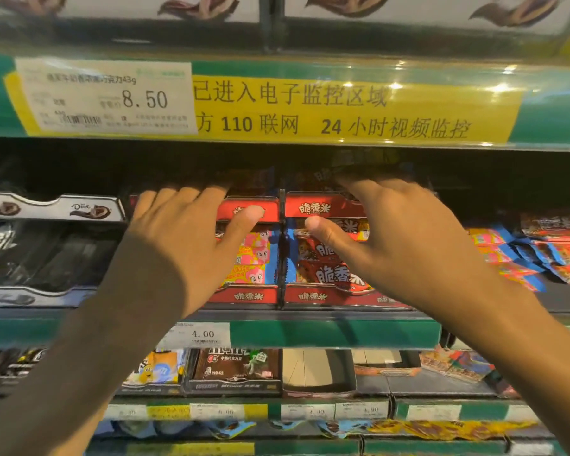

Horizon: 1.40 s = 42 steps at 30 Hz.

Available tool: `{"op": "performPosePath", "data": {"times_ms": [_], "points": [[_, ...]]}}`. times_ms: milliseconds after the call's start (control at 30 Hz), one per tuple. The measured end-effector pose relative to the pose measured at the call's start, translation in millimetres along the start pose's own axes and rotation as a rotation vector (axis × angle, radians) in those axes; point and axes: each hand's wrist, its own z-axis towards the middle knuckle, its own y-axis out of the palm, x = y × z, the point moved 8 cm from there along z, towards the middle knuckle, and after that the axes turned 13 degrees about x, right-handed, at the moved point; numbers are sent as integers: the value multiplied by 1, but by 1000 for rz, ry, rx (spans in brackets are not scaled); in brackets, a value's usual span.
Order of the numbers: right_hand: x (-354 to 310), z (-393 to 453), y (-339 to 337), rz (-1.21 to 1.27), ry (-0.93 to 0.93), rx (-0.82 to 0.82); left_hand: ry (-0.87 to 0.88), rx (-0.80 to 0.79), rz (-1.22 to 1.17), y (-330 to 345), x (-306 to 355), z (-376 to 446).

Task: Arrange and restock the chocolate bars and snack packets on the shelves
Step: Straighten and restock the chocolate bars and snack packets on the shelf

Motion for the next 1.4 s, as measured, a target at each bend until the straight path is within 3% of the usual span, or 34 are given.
{"op": "performPosePath", "data": {"times_ms": [133, 233, 600, 800, 1033, 1400], "points": [[7, -23, -20, 157, -34, 124, 73, 222, -200, -21, 23, -20], [27, -46, -35, 210, -6, 154, 107, 288, -359, -36, 57, -38], [172, -116, -67, 93, 250, 43, 274, 34, -586, 11, 233, -51], [263, -141, -66, 25, 387, -36, 301, -109, -440, 66, 299, -35], [338, -143, -44, -68, 367, -195, 327, -209, -241, 110, 322, -31], [370, -141, -23, -68, 278, -325, 166, -256, -478, 118, 325, -25]]}}
